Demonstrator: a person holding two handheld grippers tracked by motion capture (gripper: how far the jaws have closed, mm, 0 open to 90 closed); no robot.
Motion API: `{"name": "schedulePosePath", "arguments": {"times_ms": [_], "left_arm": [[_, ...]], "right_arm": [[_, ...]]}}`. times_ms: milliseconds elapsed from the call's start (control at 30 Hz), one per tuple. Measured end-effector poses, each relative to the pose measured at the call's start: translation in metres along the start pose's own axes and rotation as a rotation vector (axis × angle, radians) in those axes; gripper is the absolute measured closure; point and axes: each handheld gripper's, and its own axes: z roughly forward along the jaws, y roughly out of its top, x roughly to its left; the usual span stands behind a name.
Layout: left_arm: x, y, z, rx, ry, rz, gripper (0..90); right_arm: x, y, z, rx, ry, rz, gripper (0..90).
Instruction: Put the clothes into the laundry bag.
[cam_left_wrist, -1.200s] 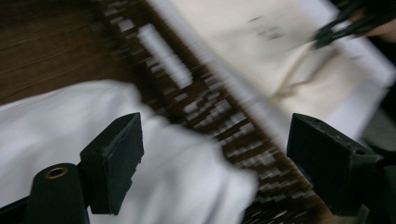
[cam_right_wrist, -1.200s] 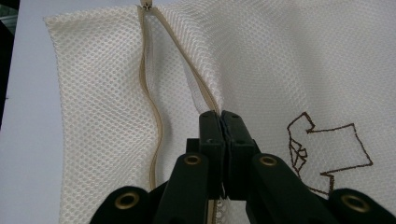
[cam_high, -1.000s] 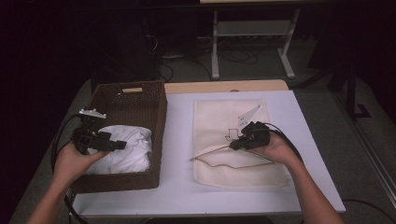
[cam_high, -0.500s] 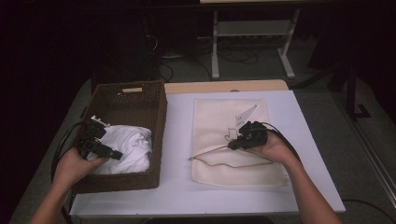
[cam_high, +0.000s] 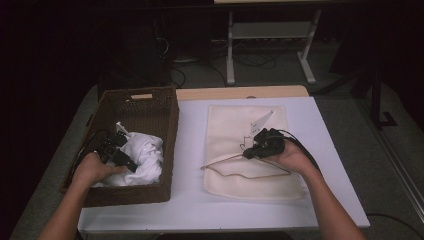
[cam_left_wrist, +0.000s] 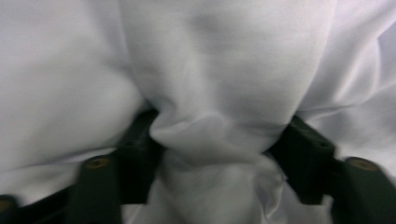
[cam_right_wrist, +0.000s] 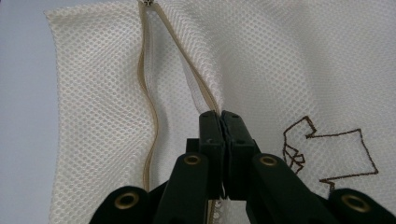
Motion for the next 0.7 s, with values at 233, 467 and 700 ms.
{"name": "schedulePosePath", "arguments": {"times_ms": [233,467,700], "left_arm": [[0.011,-0.01,-0.001,-0.073,-0.051,-0.032,62.1],[0.013,-0.002,-0.004,-0.041,-0.088,-0.056,71.1],[0.018,-0.003,-0.011,-0.125,-0.2,-0.088,74.4]], "right_arm": [[0.0,0.0,-0.001,0.0,-0.003,0.0,87.8],[-0.004,-0.002,-0.002,-0.009,0.0,0.016,87.8],[-0.01,-0.003,-0.005,-0.036,-0.001,0.034,87.8]]}}
